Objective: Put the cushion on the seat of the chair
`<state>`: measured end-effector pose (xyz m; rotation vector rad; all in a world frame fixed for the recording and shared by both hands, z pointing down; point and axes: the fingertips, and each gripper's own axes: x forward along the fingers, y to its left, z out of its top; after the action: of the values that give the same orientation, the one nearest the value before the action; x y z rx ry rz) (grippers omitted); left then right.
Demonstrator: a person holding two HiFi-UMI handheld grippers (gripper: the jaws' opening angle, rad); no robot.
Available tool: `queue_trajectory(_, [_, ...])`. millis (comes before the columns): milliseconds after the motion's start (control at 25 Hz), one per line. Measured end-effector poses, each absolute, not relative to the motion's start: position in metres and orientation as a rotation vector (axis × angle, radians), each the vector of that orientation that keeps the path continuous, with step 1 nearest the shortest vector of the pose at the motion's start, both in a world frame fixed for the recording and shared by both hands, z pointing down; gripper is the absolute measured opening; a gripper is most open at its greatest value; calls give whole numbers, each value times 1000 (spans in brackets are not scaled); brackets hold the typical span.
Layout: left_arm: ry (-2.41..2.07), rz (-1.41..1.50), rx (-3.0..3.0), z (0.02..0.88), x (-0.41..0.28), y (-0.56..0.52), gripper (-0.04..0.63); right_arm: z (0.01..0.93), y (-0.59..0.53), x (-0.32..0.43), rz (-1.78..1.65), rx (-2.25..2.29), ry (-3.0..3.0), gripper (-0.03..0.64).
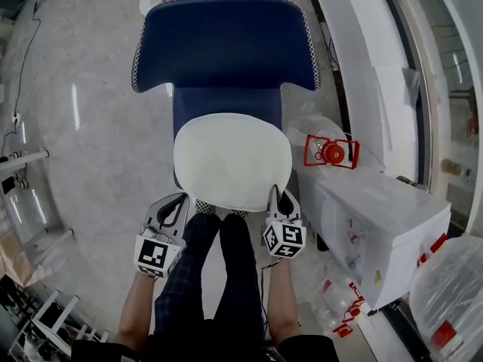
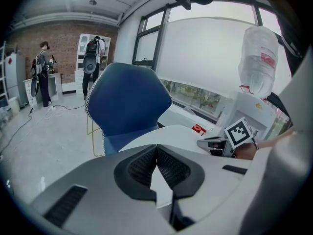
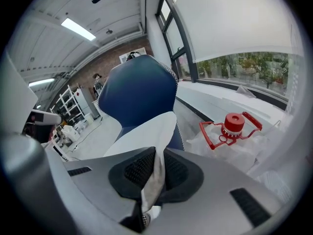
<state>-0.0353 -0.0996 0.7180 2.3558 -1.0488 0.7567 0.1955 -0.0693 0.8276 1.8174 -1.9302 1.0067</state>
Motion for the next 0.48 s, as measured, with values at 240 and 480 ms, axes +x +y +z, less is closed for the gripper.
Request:
queue_trajectory(240, [-1034, 785, 2356, 738, -23, -94, 18, 856, -66, 207, 1019, 1819, -1929, 51])
queue_trajectory(480, [-1018, 792, 2358, 753, -10, -90, 18, 880, -62, 213, 1042, 1818, -1926, 51])
